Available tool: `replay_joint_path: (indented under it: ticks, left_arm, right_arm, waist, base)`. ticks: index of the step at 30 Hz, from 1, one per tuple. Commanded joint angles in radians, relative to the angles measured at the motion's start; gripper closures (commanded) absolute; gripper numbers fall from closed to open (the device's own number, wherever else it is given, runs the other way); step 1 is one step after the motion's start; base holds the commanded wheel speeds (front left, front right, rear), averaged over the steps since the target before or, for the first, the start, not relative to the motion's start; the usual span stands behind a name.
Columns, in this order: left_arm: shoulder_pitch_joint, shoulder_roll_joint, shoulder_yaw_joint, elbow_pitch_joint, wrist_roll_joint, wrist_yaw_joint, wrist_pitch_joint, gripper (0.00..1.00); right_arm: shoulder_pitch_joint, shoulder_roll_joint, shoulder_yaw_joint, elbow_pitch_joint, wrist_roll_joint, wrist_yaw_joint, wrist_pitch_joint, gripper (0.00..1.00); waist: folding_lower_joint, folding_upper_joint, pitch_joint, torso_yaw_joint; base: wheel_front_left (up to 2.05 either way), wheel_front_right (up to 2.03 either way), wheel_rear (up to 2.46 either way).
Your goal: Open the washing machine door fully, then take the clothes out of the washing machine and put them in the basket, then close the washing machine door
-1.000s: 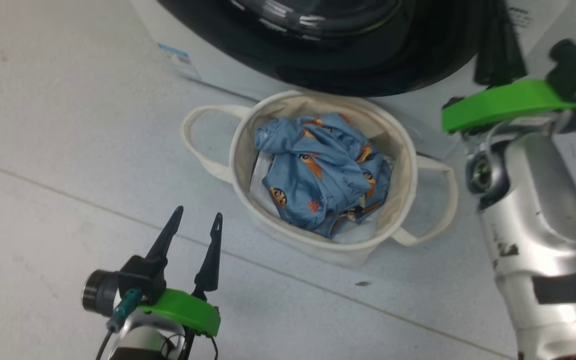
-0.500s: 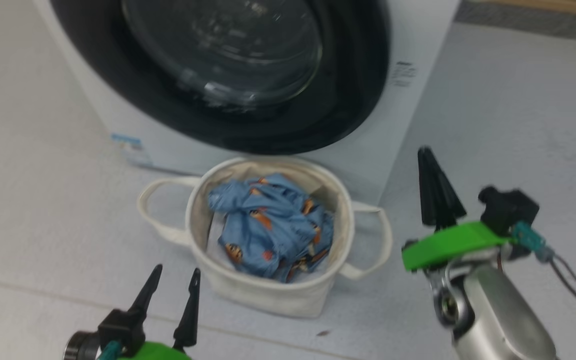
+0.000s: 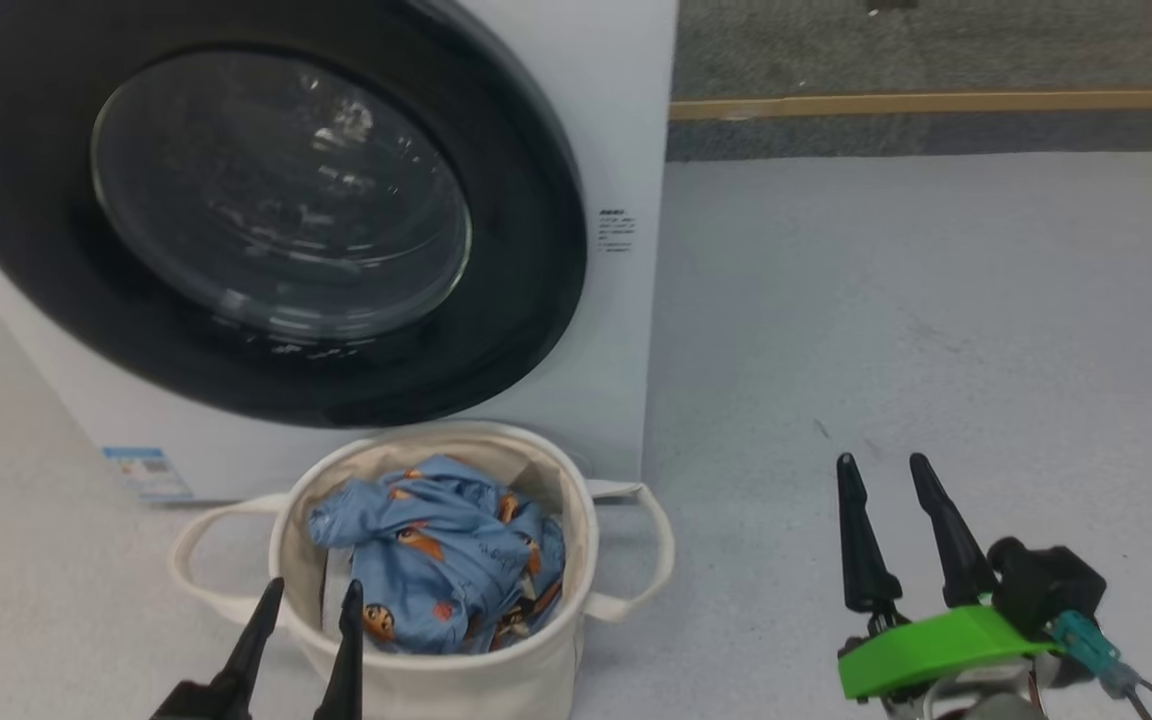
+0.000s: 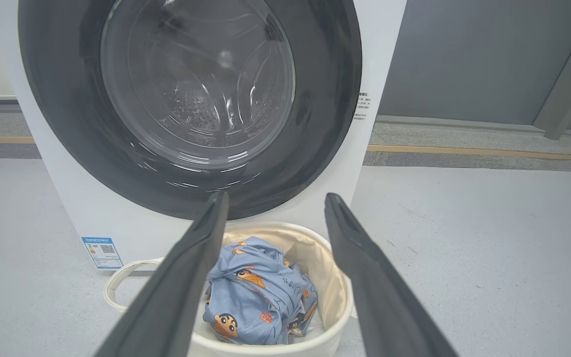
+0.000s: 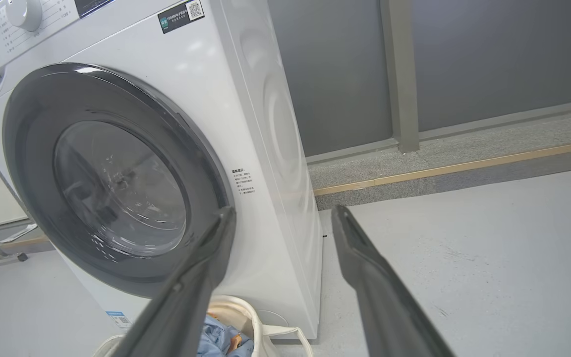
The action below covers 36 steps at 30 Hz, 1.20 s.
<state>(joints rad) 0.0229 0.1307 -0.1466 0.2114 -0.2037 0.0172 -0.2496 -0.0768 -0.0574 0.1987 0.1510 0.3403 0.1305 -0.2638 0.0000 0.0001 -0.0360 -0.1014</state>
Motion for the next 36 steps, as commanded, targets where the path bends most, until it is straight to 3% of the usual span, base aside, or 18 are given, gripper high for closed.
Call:
replay_joint_path:
  ticks: [1, 12, 23, 36]
  left_arm:
    - [-0.014, 0.004, 0.042, -0.038, 0.013, -0.001, -0.012, 0.0]
    - [0.015, -0.009, 0.065, -0.04, 0.045, -0.027, -0.012, 0.0]
    - [0.016, -0.017, 0.058, -0.028, 0.061, -0.064, -0.012, 0.0]
    - [0.023, -0.034, 0.065, -0.011, 0.064, -0.07, -0.012, 0.0]
  right_arm:
    - [-0.016, 0.007, 0.015, -0.039, -0.017, 0.0, 0.002, 0.0]
    - [0.026, 0.007, -0.018, 0.033, -0.019, 0.0, 0.002, 0.0]
    - [0.014, 0.007, -0.002, 0.02, -0.005, 0.0, 0.002, 0.0]
    - [0.012, 0.007, 0.022, 0.046, -0.014, 0.0, 0.002, 0.0]
  waist:
    - [0.0, -0.0001, -0.024, -0.026]
    - [0.0, -0.0001, -0.04, -0.027]
    - [0.0, -0.0001, -0.041, -0.02]
    - [0.0, -0.0001, -0.045, -0.008]
  base:
    - [0.0, 0.0, 0.0]
    - [0.0, 0.0, 0.0]
    - [0.0, 0.0, 0.0]
    - [0.0, 0.0, 0.0]
